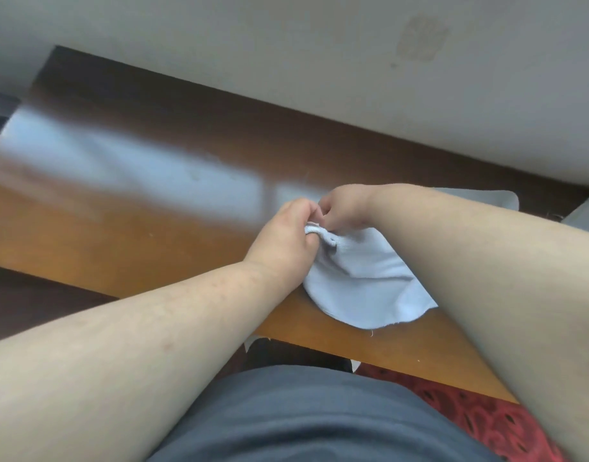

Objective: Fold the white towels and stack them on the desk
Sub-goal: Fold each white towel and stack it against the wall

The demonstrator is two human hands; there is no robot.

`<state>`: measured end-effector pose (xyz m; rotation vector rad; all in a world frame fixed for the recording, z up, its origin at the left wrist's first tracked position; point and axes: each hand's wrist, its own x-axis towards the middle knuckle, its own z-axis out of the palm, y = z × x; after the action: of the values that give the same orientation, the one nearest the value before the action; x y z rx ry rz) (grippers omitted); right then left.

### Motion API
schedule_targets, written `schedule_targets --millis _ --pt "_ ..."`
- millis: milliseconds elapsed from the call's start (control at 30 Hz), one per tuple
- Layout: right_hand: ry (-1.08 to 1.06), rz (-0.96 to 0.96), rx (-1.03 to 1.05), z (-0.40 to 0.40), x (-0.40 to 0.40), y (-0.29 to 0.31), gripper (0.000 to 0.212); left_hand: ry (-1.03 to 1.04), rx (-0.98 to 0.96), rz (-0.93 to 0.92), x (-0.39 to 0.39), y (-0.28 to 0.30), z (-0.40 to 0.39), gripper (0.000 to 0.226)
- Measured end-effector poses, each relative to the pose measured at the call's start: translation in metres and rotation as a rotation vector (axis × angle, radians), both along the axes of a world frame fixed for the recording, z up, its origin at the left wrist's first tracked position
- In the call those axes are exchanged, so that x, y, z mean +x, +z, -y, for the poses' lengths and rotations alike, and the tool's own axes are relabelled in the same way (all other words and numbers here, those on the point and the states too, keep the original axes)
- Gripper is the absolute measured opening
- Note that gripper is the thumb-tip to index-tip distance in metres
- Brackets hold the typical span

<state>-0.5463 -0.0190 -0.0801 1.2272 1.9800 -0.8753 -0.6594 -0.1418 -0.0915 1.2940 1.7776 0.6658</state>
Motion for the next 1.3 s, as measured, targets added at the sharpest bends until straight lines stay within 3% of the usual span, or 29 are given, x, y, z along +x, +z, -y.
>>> schedule_targets --millis 133,267,367,433,667,767,900,1000,1133,1200,1300 --pt "-0.237 -0.169 0.144 -0.016 -0.004 0.003 0.008 0.135 -0.015 0.078 -0.013 -0.005 0.007 0.048" --pt "-0.228 -0.209 0.302 -0.027 -0.011 -0.005 0.012 0.076 -0.016 0.063 -0.023 -0.008 0.014 0.062" --pt "-0.021 -0.062 0.303 -0.018 -0.026 -0.021 0.063 0.022 0.004 0.045 -0.029 -0.010 0.017 0.070" --pt "0.075 0.067 0.257 -0.007 -0.036 -0.033 0.077 0.005 0.004 0.040 -0.033 -0.013 0.017 0.071" --pt "0.127 0.144 0.284 0.006 -0.048 -0.050 0.009 -0.055 0.008 0.045 -0.047 -0.014 0.017 0.069" --pt "-0.128 -0.015 0.334 0.001 -0.041 -0.050 0.003 -0.022 0.014 0.085 -0.054 -0.011 0.013 0.068" --pt "-0.590 -0.366 0.567 -0.019 -0.049 -0.038 0.018 0.246 -0.192 0.227 -0.064 -0.015 0.010 0.081" --pt "-0.727 -0.494 0.573 -0.036 -0.071 -0.030 0.014 0.405 -0.284 0.245 -0.079 -0.016 0.012 0.084" --pt "-0.750 -0.623 0.453 -0.042 -0.107 -0.033 0.009 0.490 -0.166 0.161 -0.106 -0.016 0.015 0.067" --pt "-0.692 -0.682 0.312 -0.036 -0.122 -0.036 0.023 0.533 -0.139 0.107 -0.121 -0.018 0.013 0.062" --pt "-0.511 -0.619 0.112 -0.020 -0.128 -0.041 0.069 0.595 -0.188 0.024 -0.141 -0.024 0.007 0.065"
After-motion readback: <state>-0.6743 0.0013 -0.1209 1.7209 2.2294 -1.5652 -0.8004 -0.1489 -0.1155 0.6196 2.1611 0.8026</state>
